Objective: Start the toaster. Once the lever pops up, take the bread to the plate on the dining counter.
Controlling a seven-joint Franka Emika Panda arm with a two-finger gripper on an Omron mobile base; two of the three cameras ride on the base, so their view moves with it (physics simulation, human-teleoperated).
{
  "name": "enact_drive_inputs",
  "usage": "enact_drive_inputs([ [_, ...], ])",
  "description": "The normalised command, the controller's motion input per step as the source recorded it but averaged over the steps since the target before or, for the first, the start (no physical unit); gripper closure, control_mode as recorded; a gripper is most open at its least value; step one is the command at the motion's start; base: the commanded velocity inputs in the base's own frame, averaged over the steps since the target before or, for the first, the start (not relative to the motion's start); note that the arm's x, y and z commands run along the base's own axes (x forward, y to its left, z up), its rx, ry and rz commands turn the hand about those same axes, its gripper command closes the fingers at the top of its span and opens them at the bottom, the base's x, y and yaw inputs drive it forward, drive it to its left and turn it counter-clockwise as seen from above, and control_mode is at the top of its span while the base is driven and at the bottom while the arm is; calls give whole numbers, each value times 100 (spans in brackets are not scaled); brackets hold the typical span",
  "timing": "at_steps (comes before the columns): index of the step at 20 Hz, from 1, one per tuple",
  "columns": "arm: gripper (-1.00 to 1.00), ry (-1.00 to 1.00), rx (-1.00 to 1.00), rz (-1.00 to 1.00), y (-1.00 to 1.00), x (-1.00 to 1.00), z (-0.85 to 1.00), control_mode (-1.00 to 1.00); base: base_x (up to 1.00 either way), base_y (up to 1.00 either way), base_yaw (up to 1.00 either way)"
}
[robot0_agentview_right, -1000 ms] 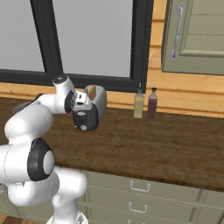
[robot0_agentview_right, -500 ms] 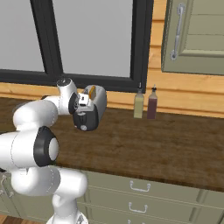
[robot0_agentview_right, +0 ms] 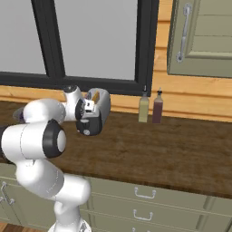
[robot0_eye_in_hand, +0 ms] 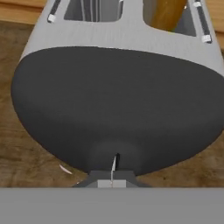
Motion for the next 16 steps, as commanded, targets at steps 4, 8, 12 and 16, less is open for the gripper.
enact_drive_inputs([
  [4, 100, 0, -5, 0, 0, 10, -62, -100, 0, 0, 0],
  [8, 100, 0, -11, 0, 9, 0, -89, -100, 0, 0, 0],
  [12, 100, 0, -13, 0, 12, 0, -99, -100, 0, 0, 0],
  [16, 100, 1, -11, 0, 9, 0, -100, -100, 0, 0, 0],
])
